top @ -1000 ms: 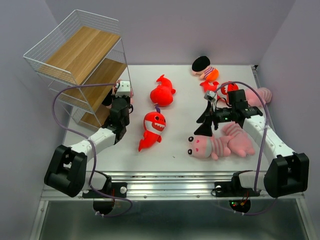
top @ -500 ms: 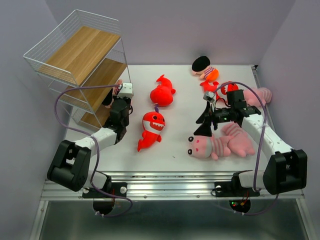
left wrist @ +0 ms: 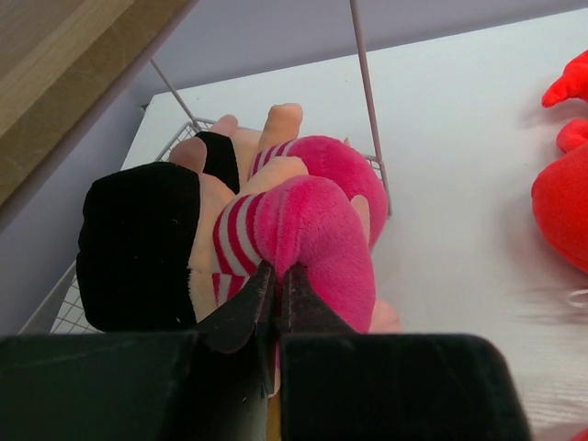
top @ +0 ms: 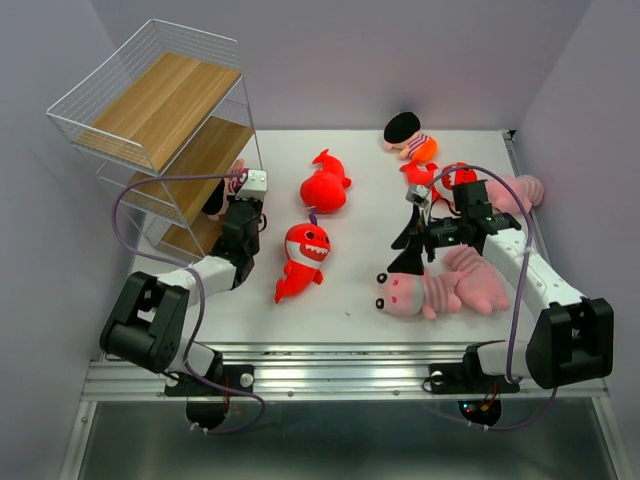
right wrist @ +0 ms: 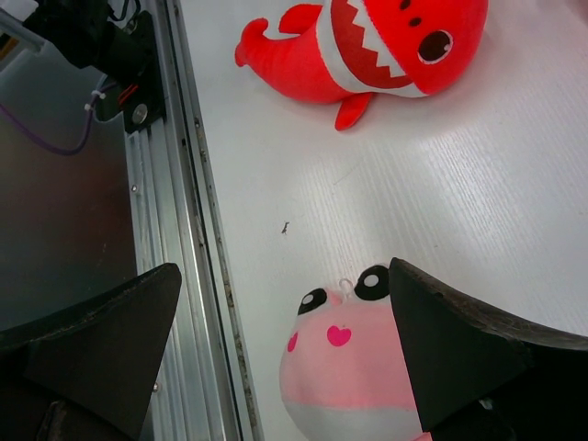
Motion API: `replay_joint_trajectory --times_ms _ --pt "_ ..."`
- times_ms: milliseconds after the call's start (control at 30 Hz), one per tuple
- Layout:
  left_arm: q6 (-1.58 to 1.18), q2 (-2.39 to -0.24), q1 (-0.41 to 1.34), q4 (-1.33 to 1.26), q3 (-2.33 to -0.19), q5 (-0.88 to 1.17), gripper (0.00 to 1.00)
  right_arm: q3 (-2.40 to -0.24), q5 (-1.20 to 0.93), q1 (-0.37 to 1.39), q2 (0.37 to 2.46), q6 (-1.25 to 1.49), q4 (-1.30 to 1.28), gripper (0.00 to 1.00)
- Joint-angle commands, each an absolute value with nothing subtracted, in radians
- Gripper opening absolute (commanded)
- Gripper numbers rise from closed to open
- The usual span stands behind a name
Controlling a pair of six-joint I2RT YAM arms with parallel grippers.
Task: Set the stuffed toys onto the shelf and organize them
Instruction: Place the stuffed toy onto shelf
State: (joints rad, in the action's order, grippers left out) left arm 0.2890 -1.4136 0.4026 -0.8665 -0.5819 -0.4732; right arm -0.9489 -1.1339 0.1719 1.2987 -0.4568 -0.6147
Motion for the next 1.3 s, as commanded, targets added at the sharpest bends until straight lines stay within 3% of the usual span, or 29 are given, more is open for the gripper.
replay_joint_trajectory --times_ms 0,600,1267 --pt "0.328 -1.433 0.400 -0.913 -0.572 -0.476 0.00 -0.934 -1.166 0.172 1.298 -0.480 -0.586 1.00" --pt "0.336 -1.500 0.391 -0.939 -0.604 -0.502 0.00 -0.925 -1.172 0.163 1.307 -0.495 -0.588 1.00" --pt "0.377 -1.339 0.390 -0.983 -0.523 -0.584 0.00 -0.923 -1.184 0.163 1.309 -0.503 -0.595 1.00"
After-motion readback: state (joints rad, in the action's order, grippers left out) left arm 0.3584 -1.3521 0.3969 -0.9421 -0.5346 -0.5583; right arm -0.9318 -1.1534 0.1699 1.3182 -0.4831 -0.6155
